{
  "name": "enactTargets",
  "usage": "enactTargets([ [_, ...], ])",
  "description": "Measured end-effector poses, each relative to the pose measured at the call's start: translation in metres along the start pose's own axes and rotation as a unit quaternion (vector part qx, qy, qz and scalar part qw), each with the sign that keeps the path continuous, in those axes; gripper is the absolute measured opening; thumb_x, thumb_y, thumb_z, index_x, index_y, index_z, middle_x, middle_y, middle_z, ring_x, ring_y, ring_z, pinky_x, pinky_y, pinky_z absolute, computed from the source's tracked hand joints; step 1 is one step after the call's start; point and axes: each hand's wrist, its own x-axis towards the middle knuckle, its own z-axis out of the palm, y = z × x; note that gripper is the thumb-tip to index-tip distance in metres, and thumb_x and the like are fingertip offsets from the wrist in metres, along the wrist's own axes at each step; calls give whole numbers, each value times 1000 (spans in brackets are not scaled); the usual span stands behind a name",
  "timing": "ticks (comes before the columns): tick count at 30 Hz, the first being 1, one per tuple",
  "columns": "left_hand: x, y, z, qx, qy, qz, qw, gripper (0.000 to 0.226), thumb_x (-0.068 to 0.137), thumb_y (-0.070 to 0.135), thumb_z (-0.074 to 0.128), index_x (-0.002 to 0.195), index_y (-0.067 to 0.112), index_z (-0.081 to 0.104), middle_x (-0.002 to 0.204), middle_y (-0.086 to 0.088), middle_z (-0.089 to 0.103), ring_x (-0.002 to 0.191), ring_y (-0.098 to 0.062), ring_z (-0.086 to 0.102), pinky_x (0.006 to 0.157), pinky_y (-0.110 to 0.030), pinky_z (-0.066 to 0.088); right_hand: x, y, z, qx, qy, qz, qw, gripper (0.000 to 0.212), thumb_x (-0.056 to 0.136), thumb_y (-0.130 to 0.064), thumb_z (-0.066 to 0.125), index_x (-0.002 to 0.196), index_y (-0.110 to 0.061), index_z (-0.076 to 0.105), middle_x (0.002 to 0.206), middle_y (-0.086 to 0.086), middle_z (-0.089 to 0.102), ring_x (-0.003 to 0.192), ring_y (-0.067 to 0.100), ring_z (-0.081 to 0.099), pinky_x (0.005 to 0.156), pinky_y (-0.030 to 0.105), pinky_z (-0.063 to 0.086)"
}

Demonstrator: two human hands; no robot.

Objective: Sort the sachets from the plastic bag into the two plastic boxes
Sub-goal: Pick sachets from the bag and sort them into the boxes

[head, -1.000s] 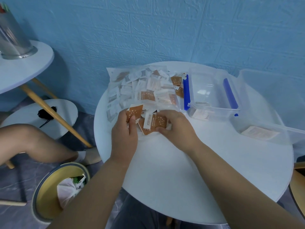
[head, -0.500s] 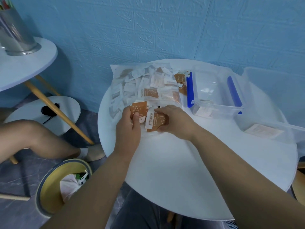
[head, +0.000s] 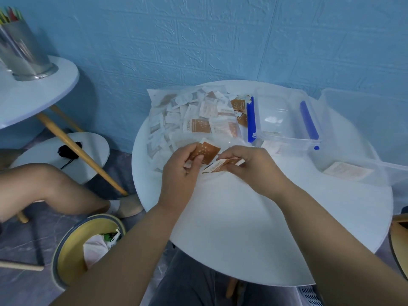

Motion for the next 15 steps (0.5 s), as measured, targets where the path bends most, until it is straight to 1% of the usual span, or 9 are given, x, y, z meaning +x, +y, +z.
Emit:
enactTargets([
  [2, -4, 12, 8, -11, -14, 16, 1000, 28, 94, 15, 50, 121, 14, 56, 105, 14, 55, 100, 6, 49, 87, -4, 37, -12, 0, -11, 17, 29, -8, 999, 23, 81, -9, 69, 95, -27, 70, 88, -22, 65, 83, -10, 60, 73, 3, 43],
  [3, -6, 19, 13, -19, -25, 25, 999, 30, 94, 17, 47, 123, 14, 55, 105, 15, 54, 100, 7, 49, 88, -5, 38, -19, 1, -16, 26, 42, -11, 999, 25, 81, -8, 69, 95, -28, 70, 89, -21, 66, 84, -8, 61, 72, 5, 43],
  [5, -9, 32, 24, -38, -46, 43, 997, 34, 93, 16, 42, 125, 13, 54, 104, 17, 52, 100, 13, 46, 87, -3, 34, -34, 5, -26, 28, 64, -19, 997, 26, 81, -7, 69, 96, -28, 71, 91, -15, 68, 86, 1, 62, 71, 9, 45],
  [6, -10, 37, 30, -44, -58, 49, 996, 35, 93, 15, 40, 125, 11, 54, 103, 15, 52, 100, 16, 45, 86, -1, 32, -42, 8, -29, 28, 78, -20, 996, 28, 80, -6, 69, 97, -29, 71, 91, -12, 68, 85, 5, 61, 70, 11, 45],
  [8, -14, 44, 44, -45, -92, 53, 993, 37, 92, 15, 37, 125, 11, 54, 105, 4, 53, 98, 12, 45, 84, -1, 31, -58, 17, -32, 39, 121, 7, 992, 35, 77, -3, 71, 94, -33, 68, 88, -12, 66, 82, 5, 59, 69, 11, 44],
  [10, -22, 46, 58, -42, -130, 44, 990, 39, 91, 17, 36, 124, 13, 56, 108, -1, 52, 96, 6, 47, 83, 0, 31, -72, 29, -31, 59, 166, 58, 983, 38, 72, -1, 75, 90, -33, 63, 87, -12, 64, 78, 2, 58, 67, 10, 42],
  [12, -33, 47, 69, -48, -158, 38, 985, 39, 91, 22, 35, 122, 16, 58, 107, 1, 52, 96, 4, 48, 83, -1, 32, -85, 39, -27, 69, 201, 95, 972, 43, 68, 1, 77, 87, -33, 58, 85, -13, 63, 74, 1, 58, 63, 10, 43],
  [15, -42, 48, 74, -47, -190, 56, 979, 48, 89, 38, 29, 121, 17, 58, 107, 6, 50, 100, 3, 49, 85, -2, 33, -98, 47, -21, 65, 228, 111, 965, 46, 67, -4, 78, 89, -35, 53, 84, -12, 60, 74, 2, 56, 63, 10, 44],
])
